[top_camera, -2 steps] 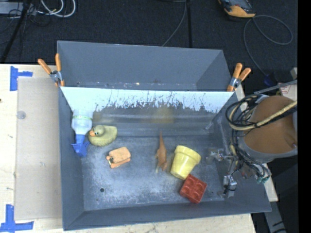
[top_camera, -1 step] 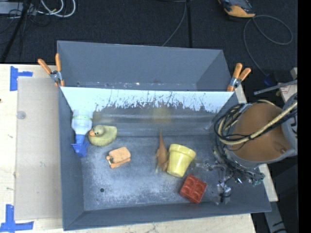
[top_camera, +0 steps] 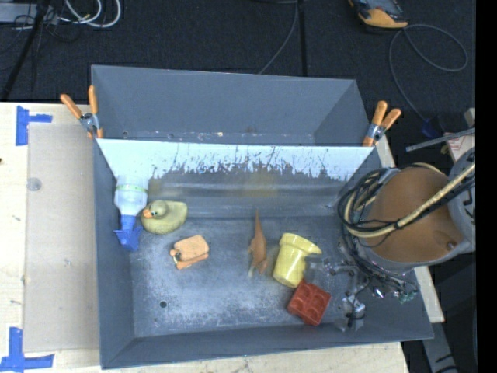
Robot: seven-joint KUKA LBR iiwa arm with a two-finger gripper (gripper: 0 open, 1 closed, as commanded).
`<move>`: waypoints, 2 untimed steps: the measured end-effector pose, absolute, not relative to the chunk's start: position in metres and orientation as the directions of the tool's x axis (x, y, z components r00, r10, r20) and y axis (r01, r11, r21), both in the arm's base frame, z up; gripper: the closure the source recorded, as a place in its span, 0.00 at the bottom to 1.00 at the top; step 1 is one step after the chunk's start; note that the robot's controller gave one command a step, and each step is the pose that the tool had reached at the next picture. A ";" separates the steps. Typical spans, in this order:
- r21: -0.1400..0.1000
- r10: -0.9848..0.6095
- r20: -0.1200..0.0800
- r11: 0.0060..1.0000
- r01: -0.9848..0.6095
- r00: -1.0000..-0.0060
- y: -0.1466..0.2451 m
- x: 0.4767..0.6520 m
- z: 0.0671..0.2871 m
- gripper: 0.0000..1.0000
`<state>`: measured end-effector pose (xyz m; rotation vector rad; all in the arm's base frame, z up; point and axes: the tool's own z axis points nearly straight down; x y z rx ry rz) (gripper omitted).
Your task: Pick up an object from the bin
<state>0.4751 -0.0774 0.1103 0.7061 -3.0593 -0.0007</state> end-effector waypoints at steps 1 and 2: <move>-0.005 -0.622 -0.009 0.783 -0.622 -0.783 -0.045 0.475 0.086 0.00; -0.007 -0.758 -0.008 0.652 -0.758 -0.652 -0.035 0.474 0.072 1.00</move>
Offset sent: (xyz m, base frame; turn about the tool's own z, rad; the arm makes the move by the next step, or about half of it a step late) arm -0.0049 0.0411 -0.0403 -0.4056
